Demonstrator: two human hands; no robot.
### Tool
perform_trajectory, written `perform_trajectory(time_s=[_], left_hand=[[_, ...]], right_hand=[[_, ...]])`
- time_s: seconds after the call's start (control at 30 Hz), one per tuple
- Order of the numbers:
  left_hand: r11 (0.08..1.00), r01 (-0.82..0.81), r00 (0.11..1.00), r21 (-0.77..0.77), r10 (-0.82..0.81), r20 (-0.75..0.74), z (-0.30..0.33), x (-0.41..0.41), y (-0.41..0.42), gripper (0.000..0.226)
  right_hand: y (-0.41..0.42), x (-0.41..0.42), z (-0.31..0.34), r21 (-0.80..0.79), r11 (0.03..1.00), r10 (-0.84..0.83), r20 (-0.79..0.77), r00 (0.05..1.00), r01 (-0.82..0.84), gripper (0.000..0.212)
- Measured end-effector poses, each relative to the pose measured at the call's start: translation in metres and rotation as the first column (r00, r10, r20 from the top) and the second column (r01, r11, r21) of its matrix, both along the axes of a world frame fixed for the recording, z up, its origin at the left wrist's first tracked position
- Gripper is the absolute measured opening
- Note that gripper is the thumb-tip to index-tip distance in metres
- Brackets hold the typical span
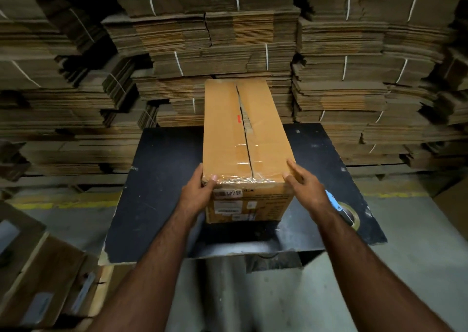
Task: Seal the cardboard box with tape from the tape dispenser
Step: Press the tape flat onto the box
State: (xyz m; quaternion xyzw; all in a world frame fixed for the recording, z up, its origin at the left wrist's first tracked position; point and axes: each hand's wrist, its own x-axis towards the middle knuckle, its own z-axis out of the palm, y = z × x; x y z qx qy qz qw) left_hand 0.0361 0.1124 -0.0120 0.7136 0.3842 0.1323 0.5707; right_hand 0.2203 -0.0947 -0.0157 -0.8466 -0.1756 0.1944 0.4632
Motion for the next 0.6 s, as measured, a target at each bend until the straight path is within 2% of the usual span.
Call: perform_trajectory(time_s=[0.13,0.27,0.43,0.6], left_hand=[[1.0,0.012,1.0,-0.02,-0.011,0.029,-0.004,-0.009,-0.03,0.048],[0.997,-0.051,0.997,-0.066,0.054,0.046,-0.007,-0.014,-0.061,0.056],[0.995,-0.092,0.996,0.035,0.093,-0.017,-0.016,-0.017,-0.066,0.068],[0.977,-0.025,0.992,0.214,0.051,-0.117,-0.012,-0.013,-0.066,0.063]], right_hand=[[-0.031,-0.006,0.002,0.003,1.0,0.02,0.042,0.999,-0.02,0.051],[-0.057,-0.008,0.002,-0.003,0.997,0.071,0.058,0.996,-0.071,0.052],[-0.059,-0.007,0.001,-0.055,0.994,0.104,0.127,0.986,-0.098,0.05],[-0.055,-0.008,-0.003,-0.067,0.994,0.093,0.126,0.988,-0.085,0.051]])
